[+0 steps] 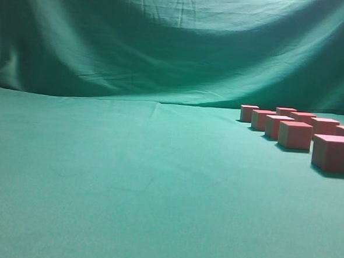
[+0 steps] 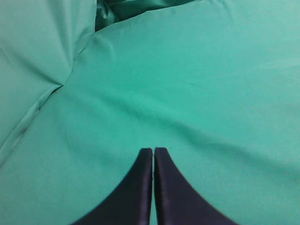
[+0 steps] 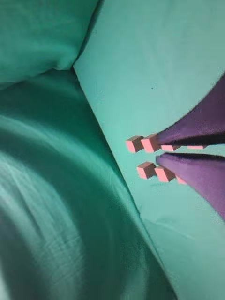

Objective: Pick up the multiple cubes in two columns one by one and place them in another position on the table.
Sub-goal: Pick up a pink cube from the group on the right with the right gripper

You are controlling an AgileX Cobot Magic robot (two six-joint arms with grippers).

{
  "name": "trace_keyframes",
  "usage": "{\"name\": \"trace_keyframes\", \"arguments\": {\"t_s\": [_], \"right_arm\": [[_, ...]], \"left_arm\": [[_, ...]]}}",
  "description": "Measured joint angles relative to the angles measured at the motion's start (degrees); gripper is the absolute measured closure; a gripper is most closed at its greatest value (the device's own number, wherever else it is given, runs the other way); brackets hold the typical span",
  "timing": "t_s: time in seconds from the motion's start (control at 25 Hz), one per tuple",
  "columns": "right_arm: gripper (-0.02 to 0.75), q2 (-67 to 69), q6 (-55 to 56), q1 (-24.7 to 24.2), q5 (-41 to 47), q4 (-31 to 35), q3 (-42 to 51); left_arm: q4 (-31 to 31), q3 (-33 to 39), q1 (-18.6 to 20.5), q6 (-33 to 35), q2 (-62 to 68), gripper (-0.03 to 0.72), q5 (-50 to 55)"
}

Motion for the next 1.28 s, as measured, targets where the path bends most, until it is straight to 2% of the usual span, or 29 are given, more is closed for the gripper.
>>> {"name": "trace_keyframes", "arguments": {"t_s": [0.12,0.24,0.36,0.56,0.76,0.88,1.0,1.2,1.24,1.28], "right_arm": [[0.687,0.0,-0.91,0.0,1.38,0.83,-2.28],[0.687,0.0,-6.77,0.0,3.48,0.93,-8.73],[0.687,3.3,-9.09,0.0,6.71,3.71,-15.86],[0.687,17.02,-17.0,0.29,22.15,5.37,-24.15],[0.687,29.73,-28.98,4.83,35.43,5.03,-29.16],[0.687,36.76,-32.39,5.61,42.52,4.66,-31.58],[0.687,43.05,-35.02,5.61,45.23,4.43,-33.7],[0.687,51.29,-36.46,5.61,44.23,2.24,-36.6],[0.738,52.92,-36.07,5.61,43.98,1.47,-37.26],[0.738,54.49,-35.01,5.61,43.89,0.65,-38.19]], "left_arm": [[0.0,0.0,0.0,0.0,0.0,0.688,0.0],[0.0,0.0,0.0,0.0,0.0,0.688,0.0],[0.0,0.0,0.0,0.0,0.0,0.688,0.0],[0.0,0.0,0.0,0.0,0.0,0.688,0.0],[0.0,0.0,0.0,0.0,0.0,0.688,0.0],[0.0,0.0,0.0,0.0,0.0,0.688,0.0],[0.0,0.0,0.0,0.0,0.0,0.688,0.0],[0.0,0.0,0.0,0.0,0.0,0.688,0.0],[0.0,0.0,0.0,0.0,0.0,0.688,0.0],[0.0,0.0,0.0,0.0,0.0,0.688,0.0]]}}
